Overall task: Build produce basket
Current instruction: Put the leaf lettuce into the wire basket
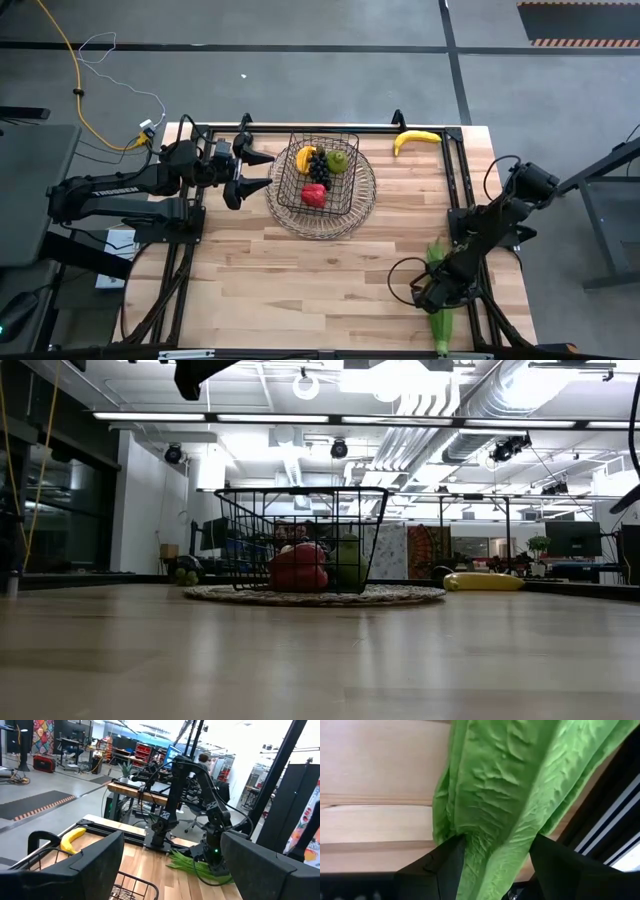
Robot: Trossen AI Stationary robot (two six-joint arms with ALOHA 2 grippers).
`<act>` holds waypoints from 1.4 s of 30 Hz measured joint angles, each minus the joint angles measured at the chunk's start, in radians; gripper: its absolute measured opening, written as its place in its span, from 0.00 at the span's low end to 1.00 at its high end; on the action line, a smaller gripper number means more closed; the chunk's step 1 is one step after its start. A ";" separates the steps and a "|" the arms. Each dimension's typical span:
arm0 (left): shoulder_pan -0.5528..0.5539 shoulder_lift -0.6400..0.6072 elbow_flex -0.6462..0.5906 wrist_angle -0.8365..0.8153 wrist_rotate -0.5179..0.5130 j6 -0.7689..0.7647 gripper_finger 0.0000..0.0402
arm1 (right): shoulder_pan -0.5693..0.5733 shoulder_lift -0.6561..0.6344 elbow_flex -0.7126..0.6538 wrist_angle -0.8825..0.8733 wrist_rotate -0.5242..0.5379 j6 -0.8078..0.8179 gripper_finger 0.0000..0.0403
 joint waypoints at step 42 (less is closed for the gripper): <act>0.000 0.000 0.000 0.001 -0.042 -0.027 0.79 | -0.910 -0.374 0.390 0.402 0.785 -1.948 0.00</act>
